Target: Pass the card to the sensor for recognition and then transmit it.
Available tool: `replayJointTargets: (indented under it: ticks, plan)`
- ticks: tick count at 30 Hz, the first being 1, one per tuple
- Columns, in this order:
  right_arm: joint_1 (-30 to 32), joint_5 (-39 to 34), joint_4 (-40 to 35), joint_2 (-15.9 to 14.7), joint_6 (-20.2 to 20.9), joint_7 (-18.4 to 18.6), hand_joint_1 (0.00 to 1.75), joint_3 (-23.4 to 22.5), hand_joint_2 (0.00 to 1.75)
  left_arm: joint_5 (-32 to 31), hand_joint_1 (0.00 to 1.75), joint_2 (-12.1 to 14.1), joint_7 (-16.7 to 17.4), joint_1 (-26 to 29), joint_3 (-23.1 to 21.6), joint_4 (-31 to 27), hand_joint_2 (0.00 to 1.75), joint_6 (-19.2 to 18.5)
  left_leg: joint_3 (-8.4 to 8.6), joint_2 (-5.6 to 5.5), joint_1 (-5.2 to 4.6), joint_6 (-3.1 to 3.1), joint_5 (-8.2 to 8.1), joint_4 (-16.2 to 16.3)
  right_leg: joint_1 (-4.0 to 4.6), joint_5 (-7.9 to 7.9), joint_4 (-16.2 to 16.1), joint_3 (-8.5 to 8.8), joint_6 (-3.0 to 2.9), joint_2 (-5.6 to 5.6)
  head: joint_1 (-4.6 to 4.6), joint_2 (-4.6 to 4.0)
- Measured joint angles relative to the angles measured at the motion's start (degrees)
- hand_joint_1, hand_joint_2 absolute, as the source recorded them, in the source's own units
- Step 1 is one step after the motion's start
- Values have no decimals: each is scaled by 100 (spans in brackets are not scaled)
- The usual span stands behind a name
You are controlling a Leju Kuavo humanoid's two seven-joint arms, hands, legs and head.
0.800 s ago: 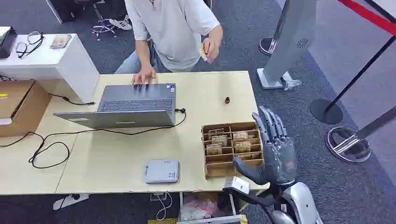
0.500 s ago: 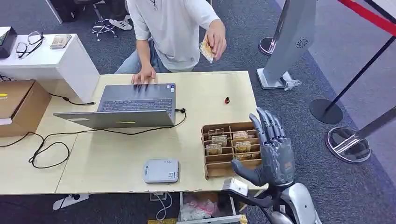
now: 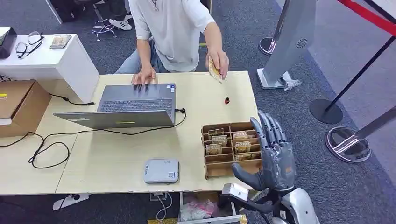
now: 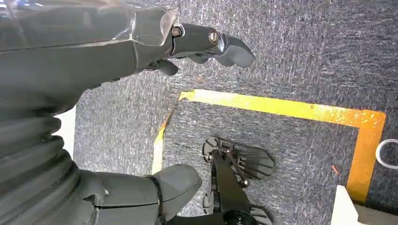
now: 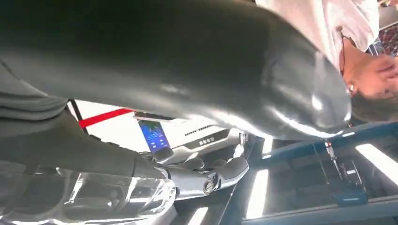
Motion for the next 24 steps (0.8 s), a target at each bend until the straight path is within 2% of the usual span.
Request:
replayJointTargets:
  ticks: [9, 19, 24]
  plan:
    - [-409, -9, 160, 46, 96, 52, 0, 9, 0, -55, 0, -26, -4, 4, 0, 0, 175, 13, 0, 0, 0, 0, 0, 0, 0, 1, 1, 1, 0, 1, 0, 0]
    - [-1405, -273, 909, 46, 177, 17, 0, 162, 0, -66, 0, -52, -7, 2, 2, 0, 175, 28, 1, 0, 0, 0, 1, 0, 0, 1, 2, 0, -1, 1, 0, 0]
    - [-1713, -365, 1148, 30, 170, 52, 0, 238, 0, -77, 0, -68, -4, 3, 2, 0, 175, 39, 1, -1, 0, 0, 1, 0, 0, 1, 2, 0, -1, 1, 0, 0]
